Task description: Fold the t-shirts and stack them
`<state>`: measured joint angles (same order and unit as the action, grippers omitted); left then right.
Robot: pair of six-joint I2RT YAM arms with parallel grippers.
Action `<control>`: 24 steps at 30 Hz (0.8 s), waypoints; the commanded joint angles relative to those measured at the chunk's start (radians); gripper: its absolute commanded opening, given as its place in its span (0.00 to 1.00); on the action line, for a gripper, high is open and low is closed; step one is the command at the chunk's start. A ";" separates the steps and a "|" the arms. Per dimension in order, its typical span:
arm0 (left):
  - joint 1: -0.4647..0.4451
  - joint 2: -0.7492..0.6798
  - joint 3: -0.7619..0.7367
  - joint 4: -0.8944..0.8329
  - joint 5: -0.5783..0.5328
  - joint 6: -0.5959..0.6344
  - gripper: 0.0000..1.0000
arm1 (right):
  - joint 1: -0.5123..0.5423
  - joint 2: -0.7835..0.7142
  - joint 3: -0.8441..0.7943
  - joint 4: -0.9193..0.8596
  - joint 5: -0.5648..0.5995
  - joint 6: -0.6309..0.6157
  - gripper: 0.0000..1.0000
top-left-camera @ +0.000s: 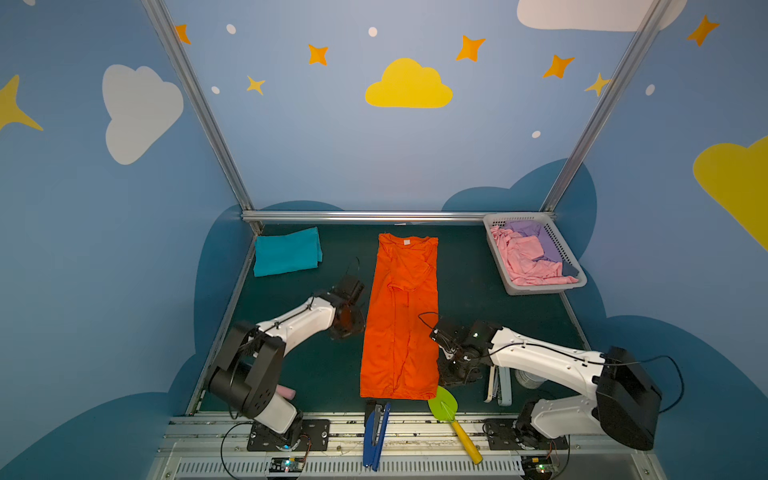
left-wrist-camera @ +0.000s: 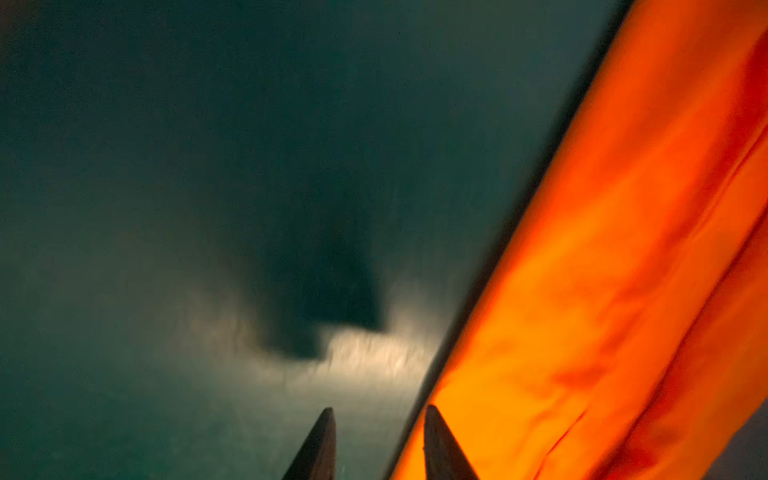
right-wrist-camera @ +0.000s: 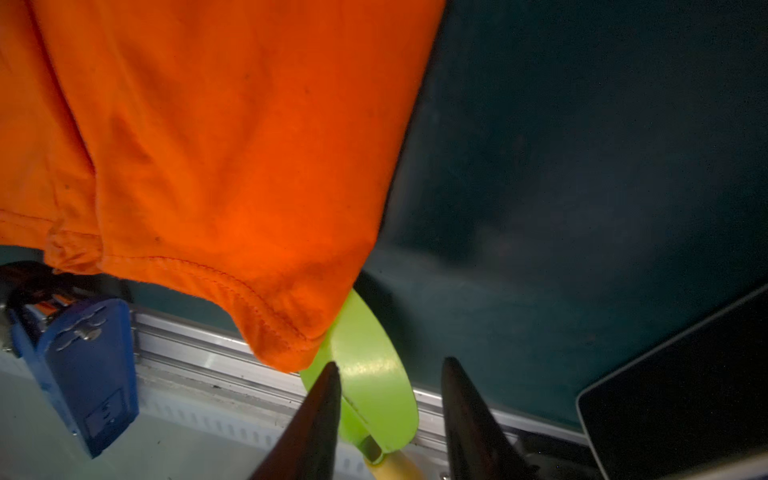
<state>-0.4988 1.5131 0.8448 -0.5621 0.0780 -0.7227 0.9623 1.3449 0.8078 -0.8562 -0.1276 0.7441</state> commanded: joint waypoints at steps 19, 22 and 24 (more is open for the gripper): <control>-0.256 -0.482 -0.498 0.198 0.042 -0.358 0.58 | -0.022 0.072 -0.070 0.254 -0.115 0.078 0.43; -0.303 -0.435 -0.507 0.258 0.042 -0.390 0.55 | -0.022 0.088 -0.076 0.268 -0.116 0.080 0.41; -0.328 -0.399 -0.499 0.274 0.039 -0.399 0.53 | -0.022 0.099 -0.080 0.276 -0.121 0.083 0.40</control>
<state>-0.7956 1.0515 0.3840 -0.3161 0.0963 -1.0721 0.9440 1.4284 0.7403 -0.5983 -0.2390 0.8154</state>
